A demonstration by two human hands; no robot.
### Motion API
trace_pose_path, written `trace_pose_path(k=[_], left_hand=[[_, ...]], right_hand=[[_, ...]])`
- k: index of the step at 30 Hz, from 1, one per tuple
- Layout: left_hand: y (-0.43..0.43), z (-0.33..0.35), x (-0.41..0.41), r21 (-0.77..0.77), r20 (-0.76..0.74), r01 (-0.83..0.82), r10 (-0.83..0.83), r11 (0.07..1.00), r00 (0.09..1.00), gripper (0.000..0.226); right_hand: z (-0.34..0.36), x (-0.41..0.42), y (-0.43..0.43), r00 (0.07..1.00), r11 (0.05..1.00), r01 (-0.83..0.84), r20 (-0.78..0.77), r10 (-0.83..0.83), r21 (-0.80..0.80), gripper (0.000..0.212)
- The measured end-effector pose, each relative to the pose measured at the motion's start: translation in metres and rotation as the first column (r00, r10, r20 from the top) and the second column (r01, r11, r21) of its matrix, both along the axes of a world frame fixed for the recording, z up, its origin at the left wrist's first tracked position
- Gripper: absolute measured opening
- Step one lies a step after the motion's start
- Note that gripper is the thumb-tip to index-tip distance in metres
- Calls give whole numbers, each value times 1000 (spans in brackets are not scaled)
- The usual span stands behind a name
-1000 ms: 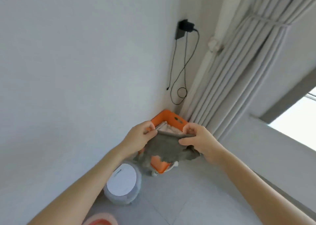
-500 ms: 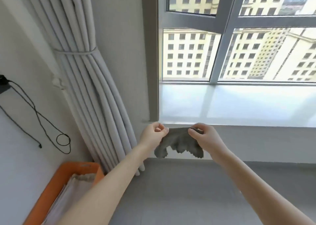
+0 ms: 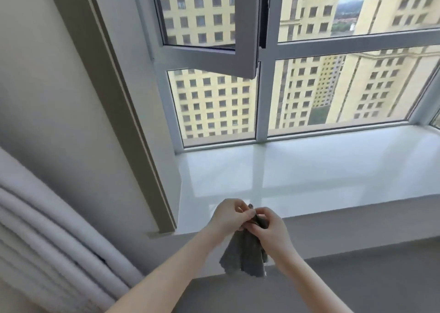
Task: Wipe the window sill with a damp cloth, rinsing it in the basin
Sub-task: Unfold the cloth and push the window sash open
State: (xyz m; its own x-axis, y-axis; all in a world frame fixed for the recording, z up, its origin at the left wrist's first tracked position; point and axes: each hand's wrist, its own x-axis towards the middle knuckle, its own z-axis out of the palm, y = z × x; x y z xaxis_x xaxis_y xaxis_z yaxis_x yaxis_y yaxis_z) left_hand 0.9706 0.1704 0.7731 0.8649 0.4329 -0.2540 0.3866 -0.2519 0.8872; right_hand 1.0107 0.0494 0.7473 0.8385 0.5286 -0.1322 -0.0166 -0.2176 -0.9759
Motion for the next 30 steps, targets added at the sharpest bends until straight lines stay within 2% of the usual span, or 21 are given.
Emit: trace_pose_path(k=[2,4,7,10,13,18,21,23,30], left_hand=[[21,8,43,175,21,13,-17,984,1000,23],[48,23,88,320,132,-77,37,944,991,29],[85,57,147,244,386,-195,89,950,918,49],[110,96,195,66,599,-244,157,968,785,68],[130,123,232,-13,718,-275,201,961,666,65],[141,140,289,29,773,-238,129,971,621,47],[141,147,321,-3,815,-346,203,938,543,29],[144,147,336,10,820,-416,231,909,524,29],[133,154,417,-12,806,-477,291,879,516,34]], right_hand=[[1,34,16,998,998,55,-13,-55,17,13],[5,71,33,993,993,117,-5,-117,9,14],[11,121,57,984,984,178,1,-178,25,15],[11,166,76,980,980,201,5,-201,5,17],[7,202,90,983,982,185,-7,-186,-30,17],[-2,267,114,990,989,140,-4,-140,-39,17],[-10,310,126,997,996,75,-6,-75,-52,18],[-17,340,130,1000,998,22,-10,-23,-63,18],[-43,425,141,988,973,-155,-28,152,-173,19]])
